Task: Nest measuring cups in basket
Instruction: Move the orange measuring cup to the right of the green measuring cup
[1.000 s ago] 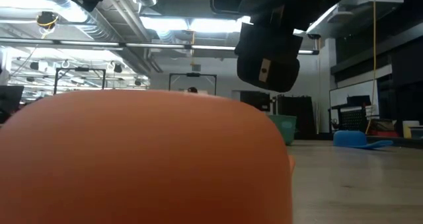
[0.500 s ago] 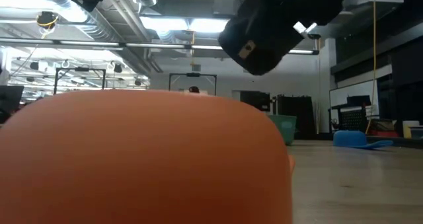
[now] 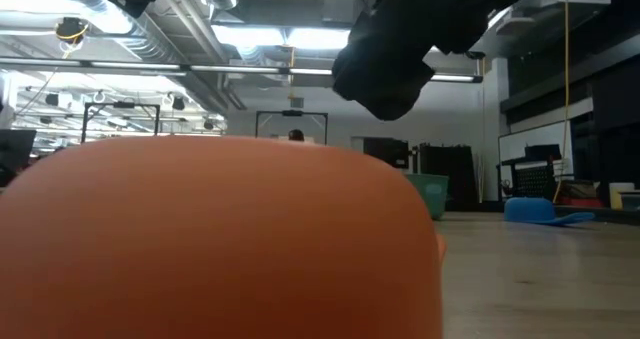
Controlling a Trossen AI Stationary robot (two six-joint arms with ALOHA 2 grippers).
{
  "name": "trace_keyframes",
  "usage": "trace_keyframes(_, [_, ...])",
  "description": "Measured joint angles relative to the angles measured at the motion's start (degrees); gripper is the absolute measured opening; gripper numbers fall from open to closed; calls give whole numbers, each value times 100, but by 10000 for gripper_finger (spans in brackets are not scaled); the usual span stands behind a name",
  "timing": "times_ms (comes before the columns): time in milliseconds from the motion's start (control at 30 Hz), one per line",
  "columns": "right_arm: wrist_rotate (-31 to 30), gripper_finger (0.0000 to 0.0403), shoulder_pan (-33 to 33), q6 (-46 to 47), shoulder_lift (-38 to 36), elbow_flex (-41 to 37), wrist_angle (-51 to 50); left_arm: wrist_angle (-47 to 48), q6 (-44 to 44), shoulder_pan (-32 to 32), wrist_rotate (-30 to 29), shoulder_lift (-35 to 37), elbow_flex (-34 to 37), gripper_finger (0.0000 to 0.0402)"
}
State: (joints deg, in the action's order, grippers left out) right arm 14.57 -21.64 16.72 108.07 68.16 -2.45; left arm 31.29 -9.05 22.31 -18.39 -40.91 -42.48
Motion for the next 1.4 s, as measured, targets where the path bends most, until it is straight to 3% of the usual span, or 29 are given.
trace_keyframes(500, [0,138,5,-52,1,0,1,-2,60,0,-1,0,0,14])
trace_keyframes(967, [64,140,10,-730,0,0,24,-2,60,0,-1,0,0,14])
trace_keyframes(1100, [182,171,-4,-1410,44,0,-192,-2,60,0,0,0,0,14])
trace_keyframes(1233, [-562,217,-5,-1408,46,0,-474,-3,60,0,-2,0,0,14])
trace_keyframes(1400, [-608,228,-6,-1247,48,0,-523,-4,61,0,-2,2,0,14])
